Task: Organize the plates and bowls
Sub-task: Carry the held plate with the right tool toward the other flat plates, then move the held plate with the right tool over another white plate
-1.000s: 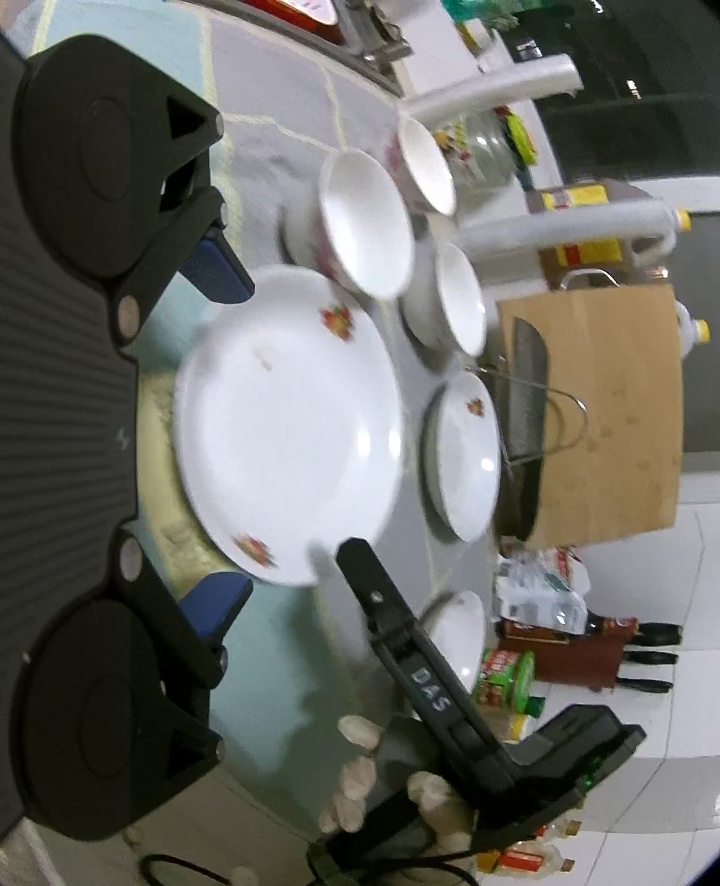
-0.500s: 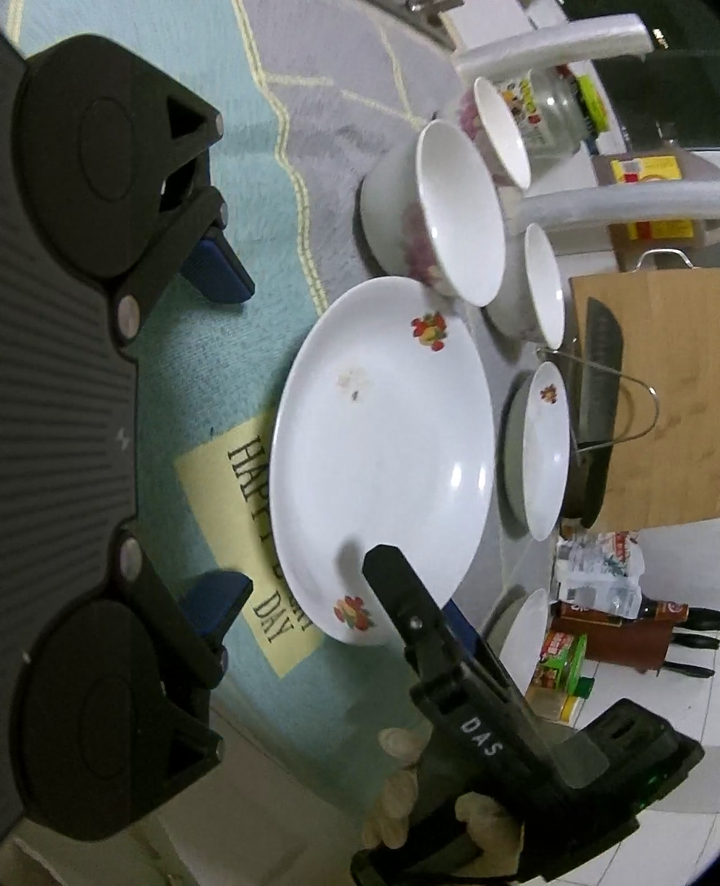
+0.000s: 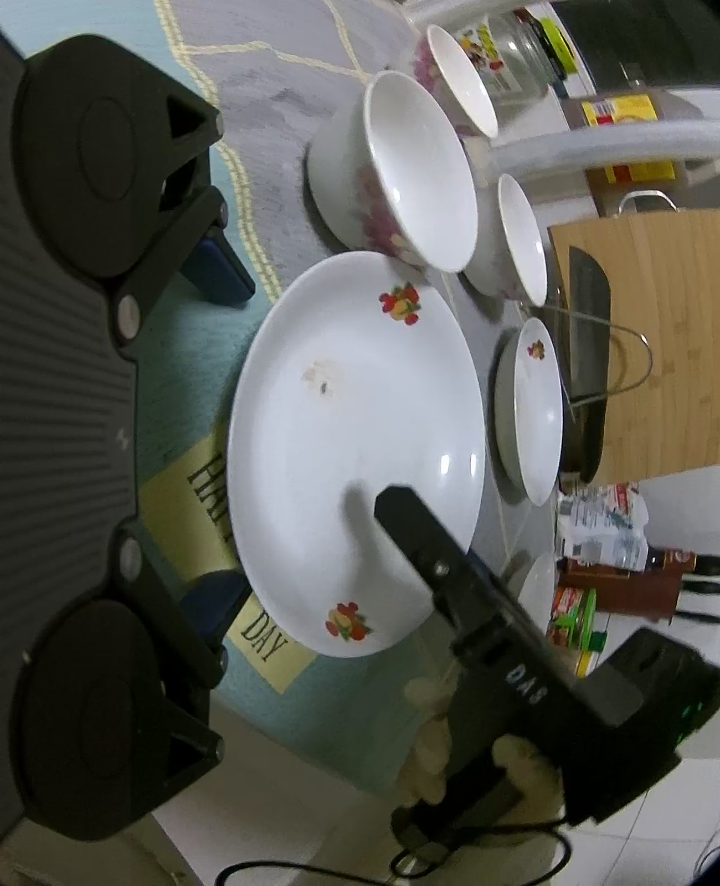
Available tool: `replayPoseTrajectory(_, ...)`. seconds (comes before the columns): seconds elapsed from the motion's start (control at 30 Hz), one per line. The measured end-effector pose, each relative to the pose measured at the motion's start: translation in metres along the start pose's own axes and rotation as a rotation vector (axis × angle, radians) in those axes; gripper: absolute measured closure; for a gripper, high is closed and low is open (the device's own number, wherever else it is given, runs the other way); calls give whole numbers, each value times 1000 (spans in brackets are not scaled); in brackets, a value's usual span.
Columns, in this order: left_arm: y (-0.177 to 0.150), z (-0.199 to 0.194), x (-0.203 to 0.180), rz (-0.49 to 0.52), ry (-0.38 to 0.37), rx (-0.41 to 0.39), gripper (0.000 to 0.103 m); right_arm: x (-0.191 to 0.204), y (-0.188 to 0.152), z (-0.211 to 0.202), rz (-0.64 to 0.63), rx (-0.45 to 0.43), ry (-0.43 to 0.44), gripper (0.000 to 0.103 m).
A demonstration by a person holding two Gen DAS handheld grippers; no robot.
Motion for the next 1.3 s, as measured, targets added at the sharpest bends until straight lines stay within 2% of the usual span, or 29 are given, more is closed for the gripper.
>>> replayPoseTrajectory(0.63, 10, 10, -1, 96, -70, -26, 0, -1, 15, 9, -31, 11, 44, 0)
replayPoseTrajectory(0.8, 10, 10, -1, 99, -70, -26, 0, 0, 15, 8, -22, 11, 69, 0)
replayPoseTrajectory(1.3, 12, 8, -2, 118, -43, -18, 1, -1, 13, 4, -30, 24, 41, 3)
Point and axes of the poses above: each gripper's, at about its wrist camera, not at the fingertips, and z roughly the way its jaws point, x to its left, y to its top, the point moved 10 cm from there along z, roughly the way its jaws point, and after that the axes turned 6 degrees about x, right-handed, at the moved point
